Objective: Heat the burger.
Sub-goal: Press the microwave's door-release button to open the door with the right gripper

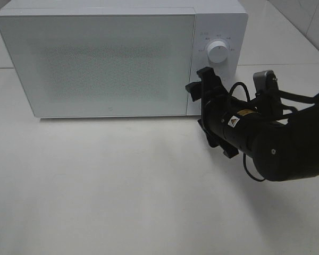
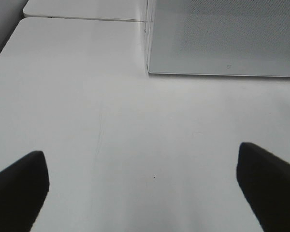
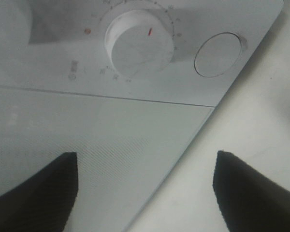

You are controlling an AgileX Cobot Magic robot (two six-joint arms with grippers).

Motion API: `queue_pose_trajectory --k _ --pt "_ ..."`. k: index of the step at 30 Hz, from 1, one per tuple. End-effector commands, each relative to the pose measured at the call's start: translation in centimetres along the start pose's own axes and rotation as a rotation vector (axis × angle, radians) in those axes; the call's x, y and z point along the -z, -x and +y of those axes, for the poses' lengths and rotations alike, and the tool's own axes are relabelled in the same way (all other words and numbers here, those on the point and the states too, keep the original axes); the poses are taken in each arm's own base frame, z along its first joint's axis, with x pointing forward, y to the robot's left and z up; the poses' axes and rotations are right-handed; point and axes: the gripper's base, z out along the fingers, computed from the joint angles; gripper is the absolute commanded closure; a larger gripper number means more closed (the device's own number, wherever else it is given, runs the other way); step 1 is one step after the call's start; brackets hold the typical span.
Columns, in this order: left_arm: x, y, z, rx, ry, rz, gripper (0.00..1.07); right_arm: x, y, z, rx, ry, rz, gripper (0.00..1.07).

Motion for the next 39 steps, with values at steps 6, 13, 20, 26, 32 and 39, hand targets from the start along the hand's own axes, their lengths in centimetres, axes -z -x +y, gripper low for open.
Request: queue_pose_trajectory --k 6,13,20,26,32,39 --pt "0.3 -0.2 -0.1 0.007 -0.002 -0.031 0.09 2.0 0.4 1.3 0.476 -0.156 0.138 0.32" --pt "0.3 -0.2 -0.1 0.007 -0.002 -0.031 0.09 3.1 0.5 2.4 0.857 -0.219 0.29 0.32" --pt "0.3 -0.2 -0.1 0.007 -0.002 -0.031 0.09 4.2 0.1 2.4 1.097 -0.221 0.446 0.32" --pt "0.3 -0.2 -0.1 0.007 -0.002 -0.031 0.09 4.8 -0.2 2.5 1.213 -0.182 0.54 0.32" --pt "0.3 -0.2 -0.1 0.007 -0.002 -0.031 0.09 5.3 1.8 2.9 1.196 -0.187 0.57 0.32" --pt "0.3 -0.2 -0.1 0.007 -0.002 -0.031 0.09 7.1 5.2 3.6 1.175 -0.194 0.63 0.32"
